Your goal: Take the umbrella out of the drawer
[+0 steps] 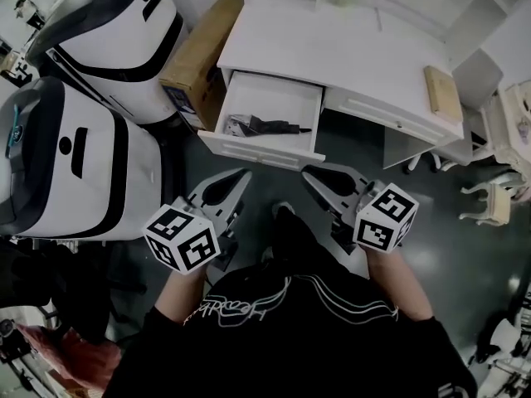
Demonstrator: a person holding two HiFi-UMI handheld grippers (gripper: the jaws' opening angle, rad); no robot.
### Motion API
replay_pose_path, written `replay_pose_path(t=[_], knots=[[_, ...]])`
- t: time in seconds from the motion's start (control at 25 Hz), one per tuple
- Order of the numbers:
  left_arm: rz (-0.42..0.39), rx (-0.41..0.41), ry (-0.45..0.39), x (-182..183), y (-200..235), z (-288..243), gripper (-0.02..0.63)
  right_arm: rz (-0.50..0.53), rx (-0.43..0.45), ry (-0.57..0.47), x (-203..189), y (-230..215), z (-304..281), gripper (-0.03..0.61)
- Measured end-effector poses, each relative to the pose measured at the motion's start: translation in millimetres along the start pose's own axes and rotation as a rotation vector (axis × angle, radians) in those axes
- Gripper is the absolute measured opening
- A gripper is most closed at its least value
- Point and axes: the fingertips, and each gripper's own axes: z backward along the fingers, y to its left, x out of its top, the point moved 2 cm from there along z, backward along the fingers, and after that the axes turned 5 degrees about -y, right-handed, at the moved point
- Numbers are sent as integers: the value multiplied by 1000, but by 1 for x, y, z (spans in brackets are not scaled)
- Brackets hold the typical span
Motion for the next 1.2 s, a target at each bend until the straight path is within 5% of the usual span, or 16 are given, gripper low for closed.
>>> replay_pose_path(t=[0.36,0.68,0.92,1.2], knots=[[35,106,-1,42,83,-84,20,127,24,149,24,-118,-79,54],[99,210,25,46,147,-131,20,116,88,332,-9,-210,-148,60],[123,264,49,36,181,-145,20,231,173,489,-48,-243,-191,188],[161,320,54,26,210,-148,20,368,259,649,-101,-268,-227,233]])
